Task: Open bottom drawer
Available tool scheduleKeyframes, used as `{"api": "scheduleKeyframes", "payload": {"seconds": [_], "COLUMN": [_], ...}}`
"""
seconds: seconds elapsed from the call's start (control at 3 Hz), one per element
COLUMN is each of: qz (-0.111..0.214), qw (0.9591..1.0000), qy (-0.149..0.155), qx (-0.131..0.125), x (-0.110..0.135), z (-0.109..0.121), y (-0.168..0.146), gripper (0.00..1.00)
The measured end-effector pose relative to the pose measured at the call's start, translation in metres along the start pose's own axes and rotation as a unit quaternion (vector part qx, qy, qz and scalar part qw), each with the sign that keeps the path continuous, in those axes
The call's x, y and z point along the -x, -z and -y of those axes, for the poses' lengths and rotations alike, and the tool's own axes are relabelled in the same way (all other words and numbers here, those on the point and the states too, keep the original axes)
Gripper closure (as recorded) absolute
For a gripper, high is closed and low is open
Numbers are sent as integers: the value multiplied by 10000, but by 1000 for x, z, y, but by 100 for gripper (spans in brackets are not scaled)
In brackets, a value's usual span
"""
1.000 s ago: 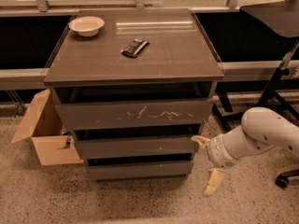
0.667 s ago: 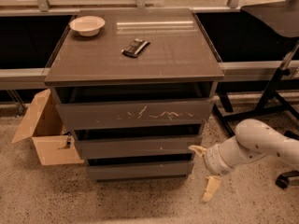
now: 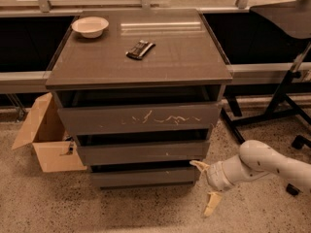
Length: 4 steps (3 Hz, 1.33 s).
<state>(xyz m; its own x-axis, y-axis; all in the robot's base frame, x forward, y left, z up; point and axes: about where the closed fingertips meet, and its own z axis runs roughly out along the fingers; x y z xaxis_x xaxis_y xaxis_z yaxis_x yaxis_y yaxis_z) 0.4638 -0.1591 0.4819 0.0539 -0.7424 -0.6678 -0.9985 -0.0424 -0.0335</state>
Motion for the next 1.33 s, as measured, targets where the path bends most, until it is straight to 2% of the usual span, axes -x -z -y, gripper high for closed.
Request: {"api": "scheduleKeyframes", "payload": {"seconds": [0.33,0.67,1.0,1.33], "qz": [189,189,-77,-400], "qw": [9997,9997,9997,9981], "qy": [-29,-29,-118,-273], "qx": [123,123,217,393], "x": [-17,-17,-33,-60], "z": [13,13,18,24], "y": [-42,-42,-63,-95], "gripper": [0,0,0,0]}}
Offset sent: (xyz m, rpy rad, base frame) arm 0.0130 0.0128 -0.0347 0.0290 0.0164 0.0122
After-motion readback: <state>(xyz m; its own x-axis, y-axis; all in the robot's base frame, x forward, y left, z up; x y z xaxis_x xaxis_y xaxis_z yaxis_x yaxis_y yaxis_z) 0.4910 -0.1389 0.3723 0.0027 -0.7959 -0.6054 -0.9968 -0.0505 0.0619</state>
